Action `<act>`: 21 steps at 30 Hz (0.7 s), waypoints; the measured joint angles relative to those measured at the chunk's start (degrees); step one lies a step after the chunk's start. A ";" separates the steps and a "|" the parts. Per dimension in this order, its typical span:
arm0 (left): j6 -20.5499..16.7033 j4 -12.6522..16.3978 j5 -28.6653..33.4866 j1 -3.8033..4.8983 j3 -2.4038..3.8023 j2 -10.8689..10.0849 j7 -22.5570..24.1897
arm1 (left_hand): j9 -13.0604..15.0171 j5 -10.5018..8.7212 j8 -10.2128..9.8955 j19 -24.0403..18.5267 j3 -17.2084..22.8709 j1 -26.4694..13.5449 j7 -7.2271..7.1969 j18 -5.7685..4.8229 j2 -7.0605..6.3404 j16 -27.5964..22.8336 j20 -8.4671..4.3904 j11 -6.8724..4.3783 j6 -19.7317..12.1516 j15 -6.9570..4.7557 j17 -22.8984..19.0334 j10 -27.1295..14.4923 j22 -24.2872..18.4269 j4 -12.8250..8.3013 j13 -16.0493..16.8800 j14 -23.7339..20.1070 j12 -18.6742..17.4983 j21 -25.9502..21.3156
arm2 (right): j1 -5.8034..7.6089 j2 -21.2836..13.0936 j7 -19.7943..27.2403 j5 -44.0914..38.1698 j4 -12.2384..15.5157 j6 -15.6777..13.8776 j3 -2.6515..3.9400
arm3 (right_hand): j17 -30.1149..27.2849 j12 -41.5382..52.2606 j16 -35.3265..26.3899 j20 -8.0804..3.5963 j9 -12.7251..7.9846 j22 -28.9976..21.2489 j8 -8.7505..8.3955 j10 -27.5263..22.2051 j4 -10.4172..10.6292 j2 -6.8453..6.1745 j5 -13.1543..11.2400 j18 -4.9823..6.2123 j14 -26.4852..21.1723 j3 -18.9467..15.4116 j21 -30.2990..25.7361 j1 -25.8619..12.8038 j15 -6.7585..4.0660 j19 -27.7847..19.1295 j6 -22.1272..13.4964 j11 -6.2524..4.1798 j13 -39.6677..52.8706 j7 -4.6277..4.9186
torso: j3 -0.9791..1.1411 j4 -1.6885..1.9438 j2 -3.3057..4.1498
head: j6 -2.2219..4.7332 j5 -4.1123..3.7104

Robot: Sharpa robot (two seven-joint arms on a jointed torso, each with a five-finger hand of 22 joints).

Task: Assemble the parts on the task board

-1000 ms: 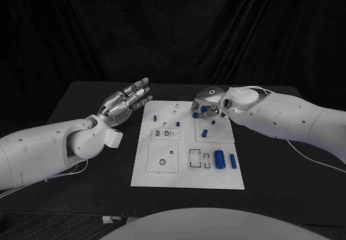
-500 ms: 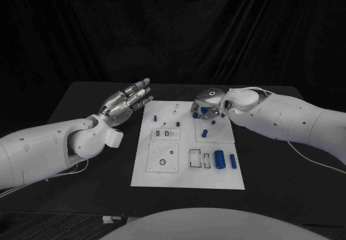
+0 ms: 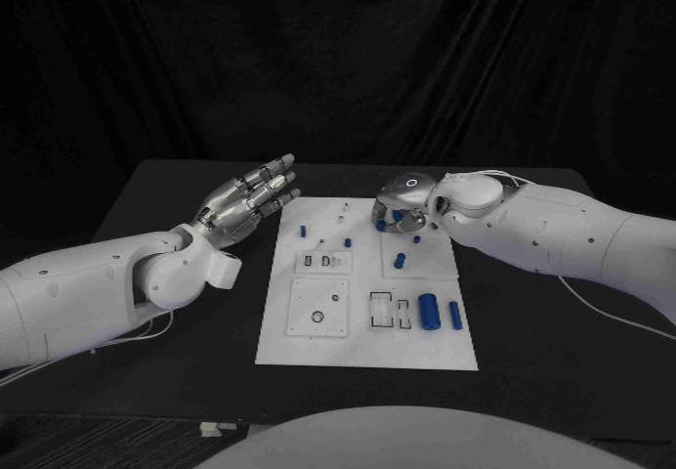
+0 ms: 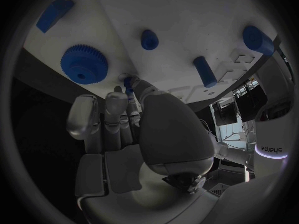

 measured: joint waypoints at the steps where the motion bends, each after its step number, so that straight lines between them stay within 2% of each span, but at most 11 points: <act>1: 0.02 0.00 0.00 0.00 0.00 0.00 -0.04 | 0.00 0.00 0.00 0.00 0.00 0.00 0.00 0.00 0.00 0.00 0.00 0.00 0.00 0.00 0.00 0.00 0.00 0.00 0.00 0.00 0.00 0.00 | -0.01 0.06 -0.01 0.00 -0.04 -0.01 0.00 | 0.00 0.24 0.00 0.00 0.15 0.01 0.37 0.35 -0.10 0.25 0.00 0.00 0.00 0.10 0.00 0.25 0.00 0.00 0.75 0.11 0.00 0.05 | -0.01 0.01 0.00 | 0.00 0.00; 4: 0.05 0.00 0.00 0.00 0.00 -0.01 -0.17 | 0.00 0.00 0.00 0.00 0.00 0.00 0.00 0.00 0.00 0.00 0.00 0.00 0.00 0.00 0.00 0.00 0.00 0.00 0.00 0.00 0.00 0.00 | -0.07 0.26 -0.05 0.01 -0.21 -0.03 0.00 | 0.00 0.44 0.00 0.00 0.83 0.12 1.45 1.44 -0.34 0.82 0.00 0.00 0.08 0.84 0.00 0.82 -0.08 0.00 3.11 -0.37 0.00 0.15 | -0.03 0.02 -0.01 | 0.00 0.04; 14: 0.17 0.11 0.00 0.00 0.00 -0.20 -0.63 | 0.00 0.24 0.00 0.00 0.16 0.00 0.00 0.00 0.00 0.00 0.00 0.00 0.00 0.00 0.00 0.00 0.03 -0.16 0.00 0.00 0.00 0.21 | -0.10 0.38 -0.26 0.05 -0.47 -0.64 0.00 | 0.31 1.98 0.00 -0.20 1.85 1.04 2.73 6.95 -1.53 2.23 -0.67 0.00 0.23 2.97 0.00 2.29 -0.23 0.21 6.79 -0.62 -0.02 0.75 | -0.05 0.06 -0.02 | 0.00 0.16; 21: 0.01 0.98 -0.01 0.00 0.00 -1.10 -0.82 | 0.07 0.24 0.22 0.21 0.26 0.00 0.03 0.00 0.00 0.00 0.21 0.05 0.64 0.00 0.05 0.05 0.04 -0.26 0.09 0.00 0.50 0.21 | 0.19 -0.89 -0.27 0.16 0.84 -2.06 -0.07 | 0.99 1.90 0.26 -0.20 1.85 1.81 3.21 8.73 -1.91 2.38 -0.91 0.00 0.23 3.33 0.00 2.73 -0.23 0.21 7.59 -1.04 -0.07 0.97 | -0.06 0.05 -0.03 | 0.00 0.16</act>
